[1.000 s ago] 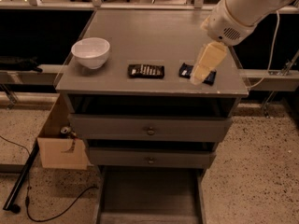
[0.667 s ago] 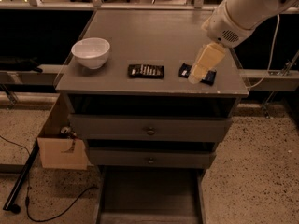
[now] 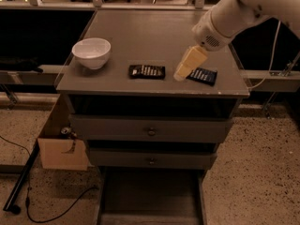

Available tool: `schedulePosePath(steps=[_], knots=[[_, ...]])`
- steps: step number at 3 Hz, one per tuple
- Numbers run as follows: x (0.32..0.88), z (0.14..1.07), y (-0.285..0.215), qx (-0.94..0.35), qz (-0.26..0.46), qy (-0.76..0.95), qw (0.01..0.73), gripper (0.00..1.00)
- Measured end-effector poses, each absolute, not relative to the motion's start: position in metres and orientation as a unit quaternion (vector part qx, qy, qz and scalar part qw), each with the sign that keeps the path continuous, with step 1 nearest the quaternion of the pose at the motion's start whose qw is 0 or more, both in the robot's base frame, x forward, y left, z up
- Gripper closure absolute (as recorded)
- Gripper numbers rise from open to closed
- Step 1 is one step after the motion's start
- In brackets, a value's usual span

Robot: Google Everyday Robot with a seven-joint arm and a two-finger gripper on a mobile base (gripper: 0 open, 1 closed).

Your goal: Place rxbar chocolate into bottom drawer

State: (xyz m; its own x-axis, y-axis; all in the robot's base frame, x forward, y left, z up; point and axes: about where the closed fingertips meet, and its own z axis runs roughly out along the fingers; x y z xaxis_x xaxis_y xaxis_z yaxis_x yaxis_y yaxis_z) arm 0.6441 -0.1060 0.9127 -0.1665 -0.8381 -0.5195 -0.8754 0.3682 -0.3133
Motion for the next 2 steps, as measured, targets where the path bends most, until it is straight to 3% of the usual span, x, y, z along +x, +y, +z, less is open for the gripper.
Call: schedulePosePath(steps=[2], knots=[[0.681, 0.895, -0.067, -0.576, 0.039, 0.755, 0.311, 0.00]])
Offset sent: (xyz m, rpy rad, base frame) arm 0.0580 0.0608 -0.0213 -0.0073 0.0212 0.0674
